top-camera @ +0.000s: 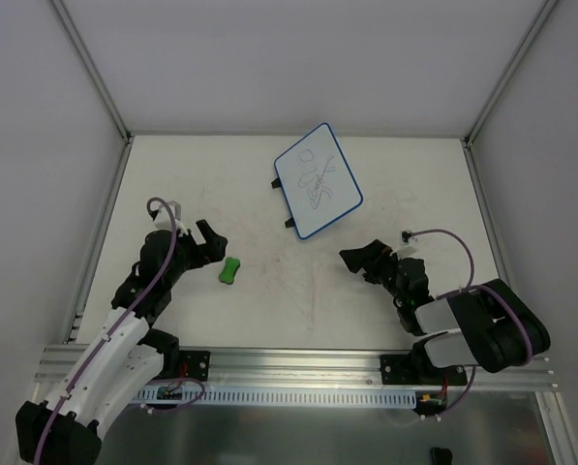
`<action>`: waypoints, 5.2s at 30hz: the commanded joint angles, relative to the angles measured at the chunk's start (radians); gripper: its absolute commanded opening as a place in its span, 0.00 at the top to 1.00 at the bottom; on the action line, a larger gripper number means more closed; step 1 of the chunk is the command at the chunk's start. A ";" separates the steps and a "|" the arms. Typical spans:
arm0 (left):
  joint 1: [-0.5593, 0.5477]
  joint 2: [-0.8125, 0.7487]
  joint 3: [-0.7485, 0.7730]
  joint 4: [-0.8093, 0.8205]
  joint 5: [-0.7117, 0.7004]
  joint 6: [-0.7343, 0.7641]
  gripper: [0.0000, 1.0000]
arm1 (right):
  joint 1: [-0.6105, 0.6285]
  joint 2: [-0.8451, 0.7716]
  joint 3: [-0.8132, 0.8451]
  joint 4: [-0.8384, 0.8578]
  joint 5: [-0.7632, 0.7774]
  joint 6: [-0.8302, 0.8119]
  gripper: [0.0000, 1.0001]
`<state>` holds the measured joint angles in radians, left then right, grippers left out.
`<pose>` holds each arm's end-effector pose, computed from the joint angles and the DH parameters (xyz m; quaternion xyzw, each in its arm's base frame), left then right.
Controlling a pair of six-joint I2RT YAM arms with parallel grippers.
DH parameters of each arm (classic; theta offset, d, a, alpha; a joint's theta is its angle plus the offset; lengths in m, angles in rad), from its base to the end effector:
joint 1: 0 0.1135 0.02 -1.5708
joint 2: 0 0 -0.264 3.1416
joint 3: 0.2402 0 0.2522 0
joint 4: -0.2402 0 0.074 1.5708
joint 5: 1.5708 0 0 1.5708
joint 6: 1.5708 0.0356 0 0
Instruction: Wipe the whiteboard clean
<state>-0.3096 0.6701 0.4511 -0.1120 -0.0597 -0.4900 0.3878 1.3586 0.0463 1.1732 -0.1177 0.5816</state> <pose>0.1614 -0.0494 0.2472 -0.0905 0.8087 -0.2036 0.5444 0.1774 0.0770 0.1349 0.0345 0.7534 0.3445 0.5590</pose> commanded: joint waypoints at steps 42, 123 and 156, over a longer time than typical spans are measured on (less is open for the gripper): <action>-0.013 0.081 0.106 -0.169 -0.042 -0.002 0.01 | -0.082 0.450 0.492 0.353 -0.180 0.052 1.00; -0.175 0.885 0.443 -0.337 -0.014 0.257 0.43 | -0.227 0.356 0.572 -0.057 -0.643 -0.175 1.00; -0.095 1.216 1.243 -0.104 0.281 0.134 1.00 | -0.236 0.306 0.524 -0.009 -0.659 -0.146 1.00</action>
<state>-0.4156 1.7927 1.5932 -0.2108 0.1616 -0.3279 0.1471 1.7256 0.5735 1.0660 -0.7193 0.4339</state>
